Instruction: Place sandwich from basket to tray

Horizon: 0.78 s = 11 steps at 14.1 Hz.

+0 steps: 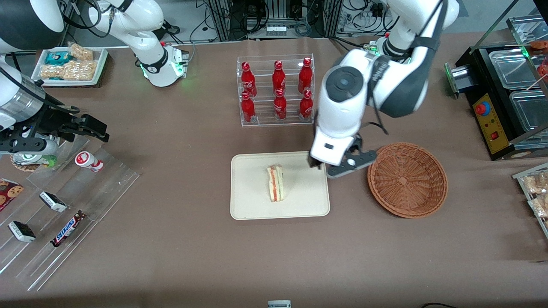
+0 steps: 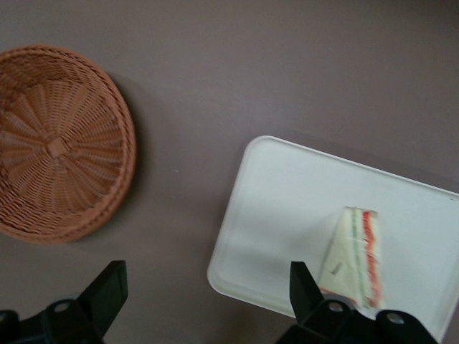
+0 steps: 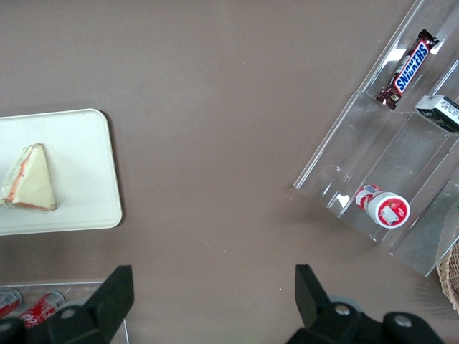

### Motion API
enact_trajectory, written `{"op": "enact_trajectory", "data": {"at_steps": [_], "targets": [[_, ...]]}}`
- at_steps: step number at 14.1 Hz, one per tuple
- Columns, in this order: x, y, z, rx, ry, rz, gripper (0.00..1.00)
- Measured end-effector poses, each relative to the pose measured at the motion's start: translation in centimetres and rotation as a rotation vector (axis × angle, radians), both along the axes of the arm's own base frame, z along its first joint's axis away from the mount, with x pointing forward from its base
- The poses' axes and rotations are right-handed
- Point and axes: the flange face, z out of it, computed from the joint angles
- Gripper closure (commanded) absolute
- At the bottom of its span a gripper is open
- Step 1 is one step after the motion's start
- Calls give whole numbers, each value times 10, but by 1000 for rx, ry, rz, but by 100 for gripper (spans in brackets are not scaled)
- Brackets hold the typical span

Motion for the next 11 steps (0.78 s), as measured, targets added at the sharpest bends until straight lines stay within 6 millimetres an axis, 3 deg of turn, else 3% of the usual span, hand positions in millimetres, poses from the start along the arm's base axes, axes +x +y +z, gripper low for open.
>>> {"op": "enact_trajectory", "data": {"at_steps": [2,5,6,8,11], "targets": [[15,65,13,-17,30,-24,0],[16,150,44,-38,85,-49,0],[12,165,55,-48,91,-46,0],[2,177,76,-68,99,-45,0],[-2,199,89,-101,100,-40,0]]}}
